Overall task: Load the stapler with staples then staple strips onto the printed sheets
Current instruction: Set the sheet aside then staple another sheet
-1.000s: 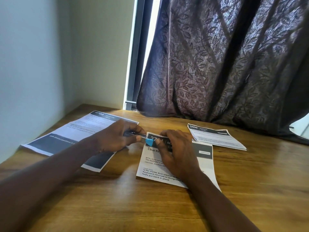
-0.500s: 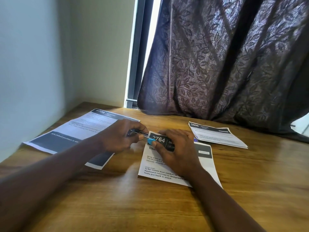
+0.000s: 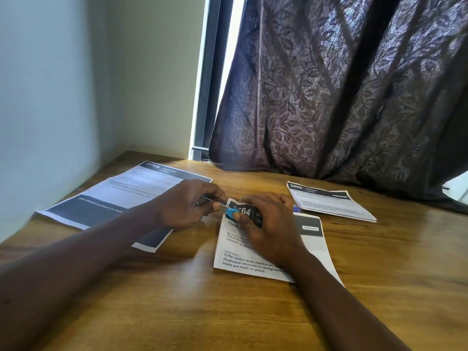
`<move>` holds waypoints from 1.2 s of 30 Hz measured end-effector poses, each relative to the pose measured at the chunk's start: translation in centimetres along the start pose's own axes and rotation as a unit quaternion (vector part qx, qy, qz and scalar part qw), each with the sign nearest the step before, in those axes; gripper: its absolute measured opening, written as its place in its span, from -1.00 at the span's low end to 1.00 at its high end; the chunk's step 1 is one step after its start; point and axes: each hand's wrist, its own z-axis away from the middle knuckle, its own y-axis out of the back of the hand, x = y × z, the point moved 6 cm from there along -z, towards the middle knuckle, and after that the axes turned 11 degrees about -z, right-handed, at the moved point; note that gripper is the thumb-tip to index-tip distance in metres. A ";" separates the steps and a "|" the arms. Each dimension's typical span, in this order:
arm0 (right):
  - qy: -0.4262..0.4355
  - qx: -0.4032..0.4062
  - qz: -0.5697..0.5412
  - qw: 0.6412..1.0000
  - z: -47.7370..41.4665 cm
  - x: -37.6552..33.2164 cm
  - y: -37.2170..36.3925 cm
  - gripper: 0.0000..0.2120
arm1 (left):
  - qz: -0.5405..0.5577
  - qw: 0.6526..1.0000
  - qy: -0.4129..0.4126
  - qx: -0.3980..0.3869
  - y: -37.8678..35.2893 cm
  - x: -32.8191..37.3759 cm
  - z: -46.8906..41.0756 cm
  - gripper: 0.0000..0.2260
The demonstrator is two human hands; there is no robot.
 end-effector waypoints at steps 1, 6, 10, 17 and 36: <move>0.004 0.012 -0.001 1.000 0.0 0.0 0.2 -0.62 | 0.009 1.000 -0.001 0.000 0.0 0.0 0.0 -0.82; -0.005 0.044 -0.029 0.999 0.0 0.1 0.6 -0.58 | 0.001 1.000 -0.013 0.023 1.0 -0.2 0.1 -0.79; -0.019 0.061 -0.023 0.998 -0.1 0.7 0.9 -0.72 | -0.038 0.997 0.004 0.069 2.3 -0.8 0.3 -0.74; -0.021 0.101 -0.014 0.995 -0.2 0.8 1.3 -0.86 | -0.112 0.991 0.073 -0.014 1.5 -1.4 0.9 -0.72; -0.165 0.406 0.047 0.898 3.5 3.0 10.3 -0.41 | 0.221 0.958 0.079 0.162 0.2 5.6 -0.3 -0.89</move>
